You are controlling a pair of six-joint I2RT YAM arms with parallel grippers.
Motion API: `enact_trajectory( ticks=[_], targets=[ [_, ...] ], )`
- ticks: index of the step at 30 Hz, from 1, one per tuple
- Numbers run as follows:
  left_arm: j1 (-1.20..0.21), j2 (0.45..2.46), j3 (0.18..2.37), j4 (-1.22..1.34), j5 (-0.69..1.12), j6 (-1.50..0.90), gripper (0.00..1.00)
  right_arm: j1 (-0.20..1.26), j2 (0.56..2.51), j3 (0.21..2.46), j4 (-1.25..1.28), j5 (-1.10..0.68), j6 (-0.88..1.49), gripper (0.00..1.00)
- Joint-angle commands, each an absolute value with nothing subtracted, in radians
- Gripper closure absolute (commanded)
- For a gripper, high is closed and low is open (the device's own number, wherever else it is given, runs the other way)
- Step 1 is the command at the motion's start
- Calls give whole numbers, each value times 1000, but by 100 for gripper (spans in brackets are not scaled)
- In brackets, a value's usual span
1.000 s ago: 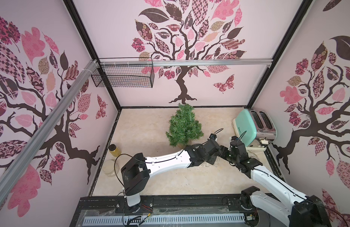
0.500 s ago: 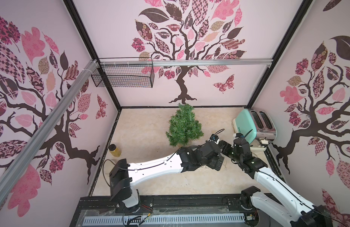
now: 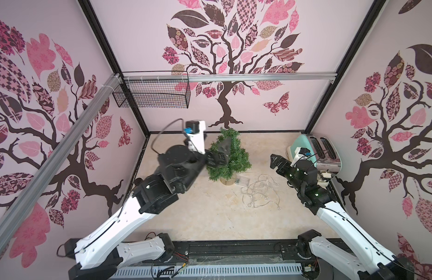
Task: Remove string lights from the small christmas tree
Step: Place the light string at the center of the board, then reset both arms
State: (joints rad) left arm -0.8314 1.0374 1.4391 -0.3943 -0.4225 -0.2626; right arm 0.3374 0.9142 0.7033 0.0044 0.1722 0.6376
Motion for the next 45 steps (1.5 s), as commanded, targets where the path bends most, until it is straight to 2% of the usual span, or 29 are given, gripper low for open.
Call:
enact_trajectory(
  ticks=[1, 3, 6, 8, 11, 16, 21, 23, 26, 30, 33, 35, 41, 45],
  targets=[
    [-619, 992, 1335, -414, -352, -247, 2, 339, 935, 746, 79, 254, 595, 0],
    [-432, 957, 1218, -354, -278, -269, 2, 339, 957, 748, 110, 275, 611, 0],
    [-255, 942, 1034, -219, -301, -248, 2, 339, 1006, 781, 79, 320, 650, 0],
    [-223, 965, 913, -111, -434, -172, 2, 338, 1039, 807, 48, 349, 658, 0],
    [-198, 1028, 705, 170, -474, -6, 2, 337, 1067, 818, 38, 379, 666, 1],
    [-96, 1216, 557, 386, -399, 39, 3, 338, 1076, 811, 41, 425, 663, 1],
    [-70, 1386, 461, 570, -313, 1, 3, 334, 1091, 818, 43, 438, 624, 1],
    [-70, 1451, 404, 758, -285, 4, 4, 318, 1089, 801, 67, 431, 623, 1],
    [-69, 1514, 404, 812, -286, 3, 4, 298, 1081, 750, 151, 391, 593, 0],
    [-28, 1528, 417, 786, -221, -29, 3, 293, 1084, 692, 273, 309, 452, 0],
    [2, 1584, 380, 928, -175, -47, 2, 288, 1100, 695, 282, 330, 384, 0],
    [3, 1551, 391, 842, -173, -49, 2, 274, 1111, 685, 312, 348, 352, 0],
    [1, 1562, 384, 879, -181, -49, 2, 236, 1165, 425, 861, 366, 78, 0],
    [1, 1557, 385, 868, -179, -49, 2, 208, 1235, 431, 768, 419, -8, 0]
  ],
)
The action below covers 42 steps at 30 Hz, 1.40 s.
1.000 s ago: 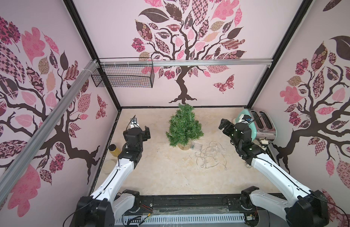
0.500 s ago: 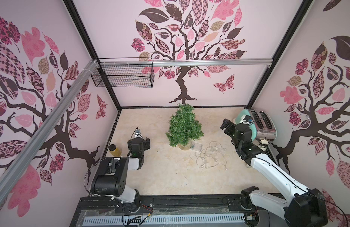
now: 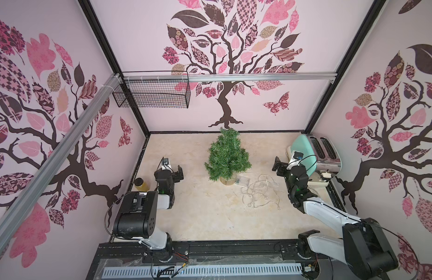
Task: Remove string lights from the small christmas tree
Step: Reset both arms
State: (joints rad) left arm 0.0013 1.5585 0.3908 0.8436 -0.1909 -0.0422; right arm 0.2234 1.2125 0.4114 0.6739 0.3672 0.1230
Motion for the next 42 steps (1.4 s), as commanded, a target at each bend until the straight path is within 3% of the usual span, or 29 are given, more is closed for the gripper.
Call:
enact_trajectory(
  ticks=[1, 5, 8, 12, 15, 18, 42],
  targets=[
    [0, 1559, 384, 874, -181, -50, 2, 204, 1258, 417, 780, 437, -18, 0],
    [-4, 1559, 383, 871, -189, -46, 2, 163, 1350, 366, 829, 432, 26, 1],
    [-9, 1559, 381, 876, -201, -45, 2, 104, 1430, 306, 1006, 361, 91, 0],
    [-33, 1559, 369, 904, -239, -31, 2, 98, 1465, 355, 948, 309, 56, 1],
    [-32, 1559, 367, 903, -240, -32, 2, 95, 1559, 294, 1163, 277, 40, 1],
    [-24, 1559, 373, 891, -224, -35, 2, 86, 1572, 273, 1201, 270, 42, 0],
    [-24, 1560, 378, 885, -222, -36, 2, 86, 1563, 278, 1175, 270, 46, 0]
  ],
)
